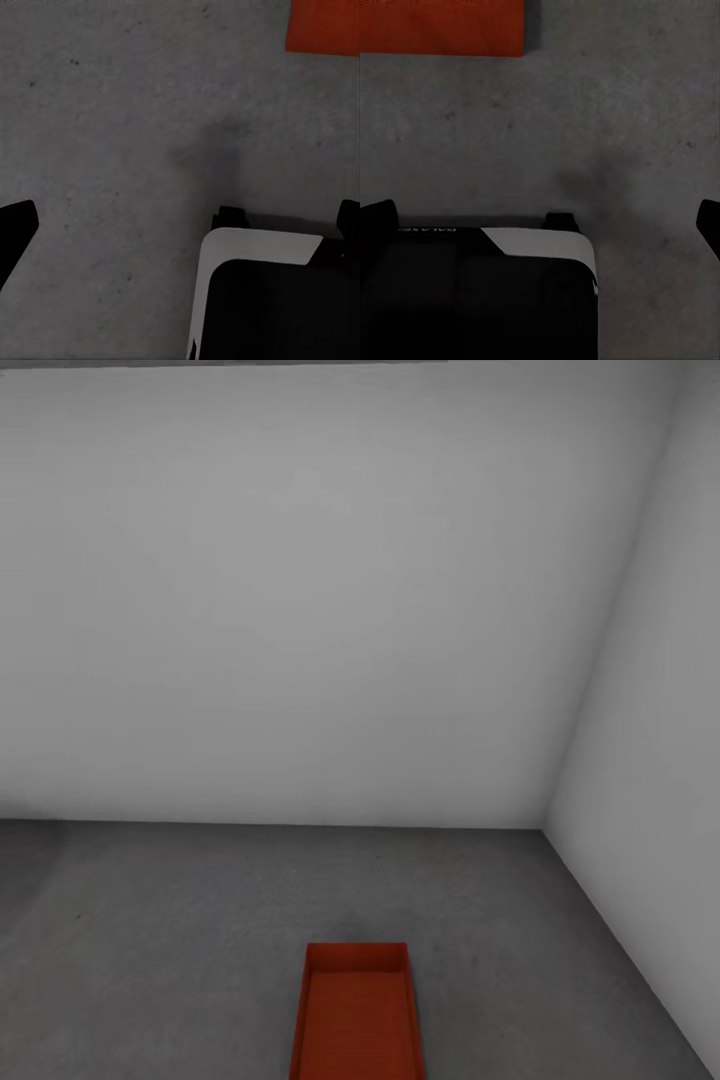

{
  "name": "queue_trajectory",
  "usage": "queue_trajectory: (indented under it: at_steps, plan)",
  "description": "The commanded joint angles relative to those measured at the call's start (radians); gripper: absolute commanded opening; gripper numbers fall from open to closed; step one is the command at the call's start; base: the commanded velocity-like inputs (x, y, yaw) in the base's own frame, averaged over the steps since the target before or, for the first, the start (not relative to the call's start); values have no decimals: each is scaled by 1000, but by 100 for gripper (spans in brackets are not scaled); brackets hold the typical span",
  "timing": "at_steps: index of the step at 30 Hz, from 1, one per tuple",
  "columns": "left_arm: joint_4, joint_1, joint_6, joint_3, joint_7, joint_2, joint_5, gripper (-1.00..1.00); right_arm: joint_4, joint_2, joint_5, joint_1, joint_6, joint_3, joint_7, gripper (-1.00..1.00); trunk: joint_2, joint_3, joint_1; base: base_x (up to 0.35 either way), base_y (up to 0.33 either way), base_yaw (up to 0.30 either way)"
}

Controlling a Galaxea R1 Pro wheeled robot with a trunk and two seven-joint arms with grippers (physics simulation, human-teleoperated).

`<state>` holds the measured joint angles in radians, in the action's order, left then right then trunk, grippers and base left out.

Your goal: Move the two storage containers from the living room to the garage. In the garage, place one container on the floor and stack the other container on top of it (either order is fine).

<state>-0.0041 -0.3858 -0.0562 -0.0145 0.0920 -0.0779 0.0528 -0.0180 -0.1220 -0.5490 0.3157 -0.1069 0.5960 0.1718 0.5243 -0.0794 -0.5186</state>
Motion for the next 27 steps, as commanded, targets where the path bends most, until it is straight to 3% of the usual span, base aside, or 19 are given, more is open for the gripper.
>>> queue_trajectory:
  at_steps: [1,27]
  plan:
    - [0,-1,-4,-1,2,0,5,100,-2,-1,-9,1,-4,8,2,100,2,-1,0,0,0,0]
    - [0,-1,-4,-1,2,1,5,100,-2,0,-12,1,-4,7,2,100,2,2,0,0,0,0]
